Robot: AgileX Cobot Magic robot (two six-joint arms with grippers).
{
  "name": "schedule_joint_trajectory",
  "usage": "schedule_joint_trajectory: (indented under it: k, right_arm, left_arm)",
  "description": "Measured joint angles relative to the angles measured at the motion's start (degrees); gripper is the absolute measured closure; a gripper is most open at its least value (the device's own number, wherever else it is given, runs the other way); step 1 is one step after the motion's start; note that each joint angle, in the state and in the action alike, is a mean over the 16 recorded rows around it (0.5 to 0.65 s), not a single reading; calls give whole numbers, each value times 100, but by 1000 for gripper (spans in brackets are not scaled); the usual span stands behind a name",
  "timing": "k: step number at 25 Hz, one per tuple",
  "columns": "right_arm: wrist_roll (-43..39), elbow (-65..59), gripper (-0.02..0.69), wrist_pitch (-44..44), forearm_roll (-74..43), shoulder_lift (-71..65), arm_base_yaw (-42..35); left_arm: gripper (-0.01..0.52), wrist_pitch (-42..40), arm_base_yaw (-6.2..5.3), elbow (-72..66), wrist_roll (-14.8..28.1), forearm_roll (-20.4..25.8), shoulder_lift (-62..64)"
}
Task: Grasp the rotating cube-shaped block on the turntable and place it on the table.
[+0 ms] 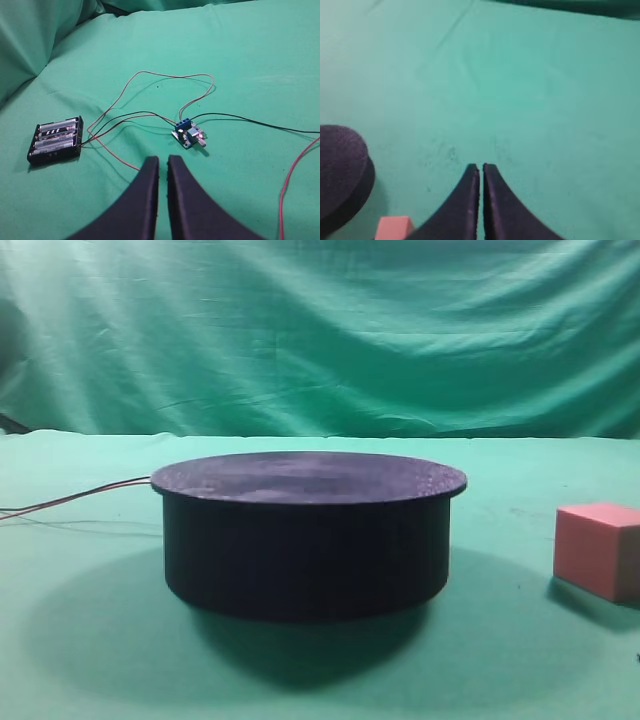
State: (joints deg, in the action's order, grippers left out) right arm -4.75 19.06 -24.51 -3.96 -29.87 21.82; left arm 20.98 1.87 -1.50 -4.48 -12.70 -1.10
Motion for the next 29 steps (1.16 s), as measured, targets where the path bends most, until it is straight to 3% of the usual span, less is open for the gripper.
schedule_joint_trajectory:
  k: [6, 13, 29]
  right_arm:
    - [0, -1053, 665, 552, 23, 1461, -861]
    - [0, -1775, 665, 562, 25, 2636, -1344]
    - [0, -2061, 665, 289, 25, 3040, -1506]
  left_arm:
    - [514, 0, 0, 0, 0, 0, 0]
    - [514, 0, 0, 0, 0, 0, 0]
    - [514, 0, 0, 0, 0, 0, 0]
